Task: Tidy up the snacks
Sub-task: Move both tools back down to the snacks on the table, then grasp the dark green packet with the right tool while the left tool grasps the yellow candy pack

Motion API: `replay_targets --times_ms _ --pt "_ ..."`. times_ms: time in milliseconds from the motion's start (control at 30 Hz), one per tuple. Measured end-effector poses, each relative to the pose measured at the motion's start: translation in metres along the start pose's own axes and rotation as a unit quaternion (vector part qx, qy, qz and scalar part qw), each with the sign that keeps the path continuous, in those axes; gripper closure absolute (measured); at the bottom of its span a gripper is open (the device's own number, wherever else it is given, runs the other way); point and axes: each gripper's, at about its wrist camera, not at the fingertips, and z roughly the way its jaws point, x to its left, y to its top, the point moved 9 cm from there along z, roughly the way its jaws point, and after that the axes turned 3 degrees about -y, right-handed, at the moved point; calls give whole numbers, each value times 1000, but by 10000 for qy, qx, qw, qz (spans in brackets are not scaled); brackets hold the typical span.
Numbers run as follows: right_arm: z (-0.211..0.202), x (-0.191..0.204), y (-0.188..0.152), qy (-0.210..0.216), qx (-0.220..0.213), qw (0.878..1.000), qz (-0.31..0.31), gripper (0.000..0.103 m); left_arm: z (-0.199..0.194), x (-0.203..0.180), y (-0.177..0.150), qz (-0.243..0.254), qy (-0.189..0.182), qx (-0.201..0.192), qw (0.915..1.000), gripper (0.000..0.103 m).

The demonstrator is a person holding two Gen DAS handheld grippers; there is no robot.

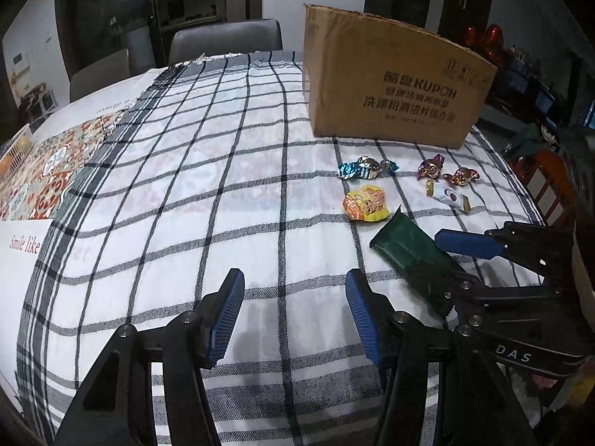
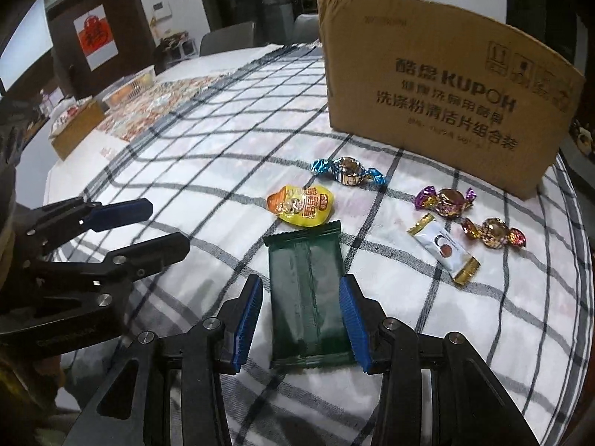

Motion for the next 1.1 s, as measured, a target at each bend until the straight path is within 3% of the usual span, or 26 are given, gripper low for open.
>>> replay_targets --times_ms 300,367,433,633,767,1100 --pt "9 -1 4 -181 -9 9996 -239 59 5 3 -2 -106 -36 91 9999 47" --pt "10 -1 3 -152 22 9995 -274 45 6 2 -2 -105 -46 99 9999 47" --pt "10 -1 2 -216 -26 9992 -333 41 7 2 -3 -109 -44 112 9999 47" --pt "12 -3 -1 -336 -56 9989 -334 42 7 3 -3 -113 -19 117 9999 47" --pt "11 4 -3 -469 -125 9970 -600 56 8 1 -4 -133 -70 163 9998 47" --pt "-14 -3 4 -623 -457 9965 -322 56 1 -4 3 57 -132 129 9998 47"
